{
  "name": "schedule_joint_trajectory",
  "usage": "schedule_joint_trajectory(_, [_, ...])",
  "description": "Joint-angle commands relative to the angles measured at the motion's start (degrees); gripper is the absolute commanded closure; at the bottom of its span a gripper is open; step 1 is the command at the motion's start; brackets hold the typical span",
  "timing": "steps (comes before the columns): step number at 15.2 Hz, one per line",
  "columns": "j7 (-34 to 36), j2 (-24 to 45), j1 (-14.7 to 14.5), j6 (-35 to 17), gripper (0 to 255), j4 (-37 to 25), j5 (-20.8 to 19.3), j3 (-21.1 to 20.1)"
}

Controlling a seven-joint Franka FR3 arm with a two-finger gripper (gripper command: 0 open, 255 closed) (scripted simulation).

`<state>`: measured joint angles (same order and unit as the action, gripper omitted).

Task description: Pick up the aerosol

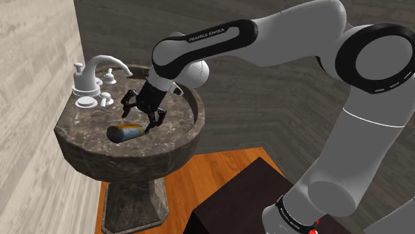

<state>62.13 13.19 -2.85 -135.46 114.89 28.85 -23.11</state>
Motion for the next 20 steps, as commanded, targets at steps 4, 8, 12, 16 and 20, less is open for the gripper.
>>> schedule_joint_trajectory(4, [-1.38,2.45,-0.26,-3.32,0,1.07,0.51,-0.10])
schedule_joint_trajectory(8, [-1.59,2.75,-0.26,-3.65,255,1.16,0.56,-0.09])
schedule_joint_trajectory(12, [-1.58,2.77,-0.27,-3.66,255,1.14,0.55,-0.09])
schedule_joint_trajectory(16, [-1.55,2.73,-0.30,-3.68,255,1.18,0.57,-0.11])
schedule_joint_trajectory(20, [-0.37,0.87,-0.11,-1.17,255,0.33,0.20,-0.02])
